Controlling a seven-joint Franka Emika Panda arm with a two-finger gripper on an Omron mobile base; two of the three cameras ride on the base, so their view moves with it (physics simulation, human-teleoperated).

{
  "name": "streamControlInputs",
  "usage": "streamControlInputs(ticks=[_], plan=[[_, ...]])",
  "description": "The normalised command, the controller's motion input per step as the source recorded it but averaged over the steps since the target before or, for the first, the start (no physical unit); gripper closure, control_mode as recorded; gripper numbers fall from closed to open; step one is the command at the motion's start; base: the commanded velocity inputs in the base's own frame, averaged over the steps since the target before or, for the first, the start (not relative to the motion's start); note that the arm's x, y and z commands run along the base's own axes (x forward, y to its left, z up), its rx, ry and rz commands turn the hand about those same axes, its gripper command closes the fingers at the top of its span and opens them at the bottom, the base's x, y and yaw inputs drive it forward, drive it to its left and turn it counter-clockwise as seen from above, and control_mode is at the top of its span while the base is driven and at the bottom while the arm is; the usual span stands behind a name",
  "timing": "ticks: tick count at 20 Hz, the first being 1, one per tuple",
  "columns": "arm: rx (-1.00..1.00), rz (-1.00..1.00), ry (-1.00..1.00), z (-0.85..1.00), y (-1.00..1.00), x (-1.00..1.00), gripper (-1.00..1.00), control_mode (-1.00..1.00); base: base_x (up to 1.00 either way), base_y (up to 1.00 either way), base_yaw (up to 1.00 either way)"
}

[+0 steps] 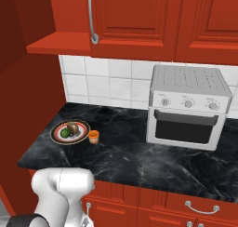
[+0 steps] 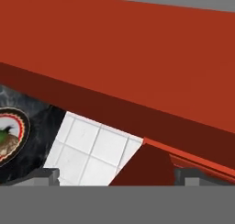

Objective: Pick the avocado and bread from the counter and place them on the plate. Then pick the jam from the cabinet and place it next to the plate. Lastly close the cabinet door.

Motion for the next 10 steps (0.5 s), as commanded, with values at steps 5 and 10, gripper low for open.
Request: streamControlInputs(ticks=[5, 10], plan=[[-0.04, -0.05, -0.12, 0.04, 0.0, 0.2, -1.0, -1.0, 0.0, 0.0, 0.0], [0.0, -0.07, -0.09, 0.14, -0.19, 0.0, -1.0, -1.0, 0.0, 0.0, 0.0]])
